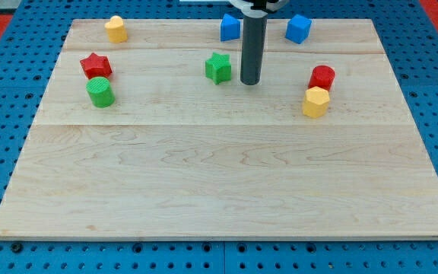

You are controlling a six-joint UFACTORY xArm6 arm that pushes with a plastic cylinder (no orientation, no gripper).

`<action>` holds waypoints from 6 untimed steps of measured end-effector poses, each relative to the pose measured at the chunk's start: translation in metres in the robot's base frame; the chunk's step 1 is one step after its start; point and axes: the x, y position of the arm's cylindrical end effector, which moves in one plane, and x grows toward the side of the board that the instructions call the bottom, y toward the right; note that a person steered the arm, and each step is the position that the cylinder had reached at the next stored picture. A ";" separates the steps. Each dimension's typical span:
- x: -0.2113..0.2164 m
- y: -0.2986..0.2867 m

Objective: Move the yellow hexagon to the bottom right side of the board

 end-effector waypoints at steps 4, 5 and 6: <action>0.036 0.002; 0.064 0.007; 0.040 0.024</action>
